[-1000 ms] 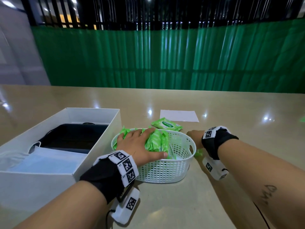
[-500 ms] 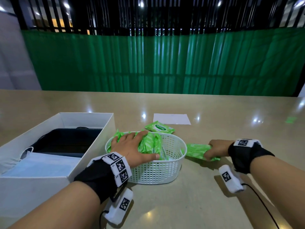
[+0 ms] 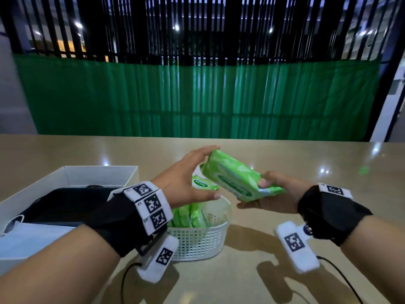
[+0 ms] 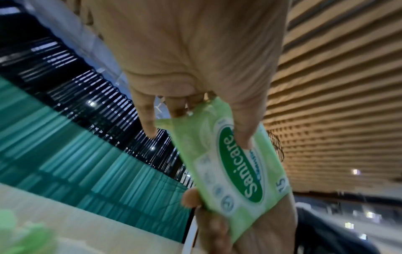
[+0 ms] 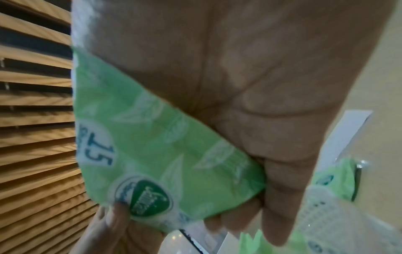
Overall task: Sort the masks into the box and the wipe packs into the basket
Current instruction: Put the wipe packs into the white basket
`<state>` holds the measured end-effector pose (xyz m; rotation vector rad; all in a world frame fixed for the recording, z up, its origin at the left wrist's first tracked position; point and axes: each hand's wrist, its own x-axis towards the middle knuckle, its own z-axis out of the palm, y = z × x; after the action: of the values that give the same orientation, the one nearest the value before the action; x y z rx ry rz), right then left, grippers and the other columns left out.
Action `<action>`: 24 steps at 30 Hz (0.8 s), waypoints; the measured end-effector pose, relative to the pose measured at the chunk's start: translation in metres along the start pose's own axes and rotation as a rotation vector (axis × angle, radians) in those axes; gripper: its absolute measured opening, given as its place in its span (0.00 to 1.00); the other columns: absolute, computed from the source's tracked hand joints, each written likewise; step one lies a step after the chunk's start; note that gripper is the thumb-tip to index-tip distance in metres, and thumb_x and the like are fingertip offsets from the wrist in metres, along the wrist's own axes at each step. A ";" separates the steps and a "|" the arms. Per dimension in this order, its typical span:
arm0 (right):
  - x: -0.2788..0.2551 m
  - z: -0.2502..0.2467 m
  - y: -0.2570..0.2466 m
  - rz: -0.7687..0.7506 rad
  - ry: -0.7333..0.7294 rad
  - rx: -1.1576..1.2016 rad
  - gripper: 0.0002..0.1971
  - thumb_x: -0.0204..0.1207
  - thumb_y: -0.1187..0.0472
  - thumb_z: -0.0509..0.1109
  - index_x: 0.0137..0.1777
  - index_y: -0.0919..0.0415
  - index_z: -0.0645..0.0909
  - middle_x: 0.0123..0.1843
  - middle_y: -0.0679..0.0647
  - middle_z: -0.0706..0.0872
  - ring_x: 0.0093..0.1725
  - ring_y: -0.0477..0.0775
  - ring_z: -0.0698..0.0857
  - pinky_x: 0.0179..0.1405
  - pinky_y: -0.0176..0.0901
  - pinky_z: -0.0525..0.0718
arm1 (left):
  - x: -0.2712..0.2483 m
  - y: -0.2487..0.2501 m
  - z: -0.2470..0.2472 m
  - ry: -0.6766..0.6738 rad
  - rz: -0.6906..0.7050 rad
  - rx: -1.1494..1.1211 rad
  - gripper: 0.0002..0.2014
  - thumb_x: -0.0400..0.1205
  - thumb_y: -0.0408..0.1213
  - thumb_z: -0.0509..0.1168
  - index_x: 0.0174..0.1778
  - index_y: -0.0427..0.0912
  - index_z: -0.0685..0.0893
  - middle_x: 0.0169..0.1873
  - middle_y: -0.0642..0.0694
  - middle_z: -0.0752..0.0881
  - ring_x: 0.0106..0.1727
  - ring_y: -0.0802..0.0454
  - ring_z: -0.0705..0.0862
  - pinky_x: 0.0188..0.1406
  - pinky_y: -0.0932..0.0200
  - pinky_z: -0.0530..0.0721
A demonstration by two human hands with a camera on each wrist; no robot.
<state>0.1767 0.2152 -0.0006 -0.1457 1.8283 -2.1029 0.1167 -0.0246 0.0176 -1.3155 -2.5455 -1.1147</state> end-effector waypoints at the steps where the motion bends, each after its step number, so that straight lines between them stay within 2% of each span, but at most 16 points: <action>1: 0.004 0.005 -0.001 0.016 -0.059 0.008 0.47 0.43 0.56 0.86 0.67 0.68 0.77 0.60 0.67 0.81 0.57 0.61 0.81 0.62 0.52 0.82 | 0.003 0.006 -0.002 -0.008 -0.007 -0.077 0.32 0.70 0.43 0.78 0.64 0.68 0.69 0.65 0.57 0.79 0.66 0.61 0.78 0.71 0.60 0.73; 3: 0.009 0.014 -0.002 0.018 -0.132 0.009 0.41 0.49 0.53 0.83 0.66 0.65 0.79 0.58 0.67 0.83 0.55 0.62 0.84 0.61 0.53 0.82 | 0.010 0.009 -0.007 0.001 -0.036 -0.180 0.18 0.71 0.38 0.77 0.52 0.55 0.79 0.51 0.51 0.88 0.54 0.55 0.87 0.62 0.49 0.83; 5: 0.014 0.017 -0.002 -0.026 -0.127 0.021 0.37 0.51 0.48 0.83 0.63 0.61 0.84 0.59 0.65 0.86 0.55 0.61 0.86 0.59 0.52 0.84 | 0.013 0.007 -0.012 0.005 -0.069 -0.220 0.14 0.72 0.38 0.76 0.50 0.48 0.81 0.48 0.48 0.90 0.52 0.52 0.89 0.58 0.44 0.85; 8: 0.015 0.020 -0.007 -0.140 -0.073 -0.070 0.33 0.52 0.38 0.83 0.56 0.54 0.89 0.56 0.55 0.90 0.52 0.52 0.89 0.49 0.42 0.87 | 0.014 0.004 -0.017 -0.039 -0.092 -0.230 0.14 0.73 0.38 0.76 0.51 0.45 0.81 0.48 0.48 0.90 0.49 0.53 0.89 0.55 0.48 0.87; 10: 0.015 0.030 -0.010 -0.160 -0.045 -0.306 0.28 0.60 0.42 0.81 0.58 0.54 0.86 0.58 0.55 0.89 0.56 0.53 0.88 0.54 0.45 0.86 | 0.015 0.005 -0.016 -0.082 -0.076 -0.164 0.13 0.71 0.38 0.77 0.47 0.49 0.81 0.44 0.52 0.89 0.47 0.56 0.89 0.54 0.52 0.86; 12: 0.016 0.039 -0.012 -0.159 0.016 -0.557 0.19 0.69 0.56 0.78 0.60 0.56 0.82 0.59 0.57 0.89 0.56 0.55 0.88 0.62 0.53 0.84 | 0.017 0.008 -0.014 -0.110 -0.047 -0.162 0.16 0.69 0.38 0.79 0.47 0.50 0.80 0.43 0.51 0.88 0.46 0.55 0.88 0.53 0.52 0.86; 14: 0.018 0.045 -0.014 -0.203 0.094 -0.672 0.15 0.74 0.66 0.74 0.60 0.58 0.81 0.57 0.58 0.89 0.53 0.55 0.89 0.61 0.55 0.84 | 0.019 0.013 -0.013 -0.065 -0.044 -0.195 0.20 0.69 0.37 0.79 0.50 0.53 0.77 0.44 0.51 0.87 0.45 0.54 0.87 0.50 0.54 0.86; 17: 0.017 0.046 -0.016 -0.354 0.179 -0.494 0.19 0.70 0.65 0.75 0.62 0.57 0.80 0.56 0.59 0.90 0.52 0.59 0.89 0.56 0.55 0.87 | 0.024 0.015 -0.016 0.193 -0.103 -0.176 0.30 0.69 0.45 0.78 0.63 0.57 0.71 0.49 0.52 0.82 0.48 0.58 0.84 0.49 0.62 0.83; 19: 0.019 0.045 -0.019 -0.463 0.272 -0.302 0.23 0.70 0.66 0.75 0.66 0.60 0.77 0.58 0.60 0.89 0.55 0.62 0.88 0.56 0.61 0.86 | 0.027 0.012 -0.018 0.302 -0.184 -0.252 0.40 0.65 0.56 0.77 0.70 0.54 0.67 0.52 0.52 0.79 0.48 0.57 0.82 0.51 0.58 0.83; 20: 0.022 0.045 -0.020 -0.500 0.325 -0.211 0.24 0.71 0.66 0.73 0.67 0.62 0.75 0.59 0.61 0.88 0.55 0.64 0.88 0.57 0.64 0.85 | 0.028 0.010 -0.018 0.272 -0.262 -0.308 0.43 0.62 0.60 0.76 0.70 0.52 0.67 0.53 0.51 0.79 0.49 0.54 0.84 0.51 0.54 0.84; 21: 0.023 0.046 -0.022 -0.524 0.364 -0.129 0.23 0.72 0.66 0.71 0.68 0.64 0.75 0.59 0.62 0.88 0.56 0.64 0.88 0.57 0.65 0.84 | 0.029 0.008 -0.016 0.189 -0.340 -0.342 0.40 0.64 0.62 0.74 0.68 0.49 0.69 0.54 0.48 0.80 0.50 0.51 0.85 0.49 0.53 0.85; 23: 0.028 0.049 -0.025 -0.544 0.379 -0.025 0.18 0.77 0.67 0.67 0.67 0.65 0.76 0.59 0.62 0.88 0.54 0.63 0.88 0.55 0.62 0.86 | 0.028 0.012 -0.010 -0.064 -0.436 -0.372 0.22 0.76 0.57 0.65 0.59 0.46 0.74 0.52 0.45 0.83 0.48 0.50 0.85 0.47 0.54 0.84; 24: 0.030 0.052 -0.025 -0.545 0.374 -0.007 0.16 0.78 0.67 0.66 0.66 0.65 0.77 0.59 0.63 0.88 0.54 0.63 0.88 0.54 0.60 0.87 | 0.028 0.012 -0.006 -0.118 -0.450 -0.411 0.18 0.80 0.54 0.62 0.57 0.45 0.75 0.49 0.45 0.84 0.47 0.50 0.85 0.48 0.53 0.84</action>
<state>0.1594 0.1590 0.0278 -0.2987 2.2010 -2.6353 0.1064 -0.0049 0.0392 -0.8988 -2.8963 -1.7672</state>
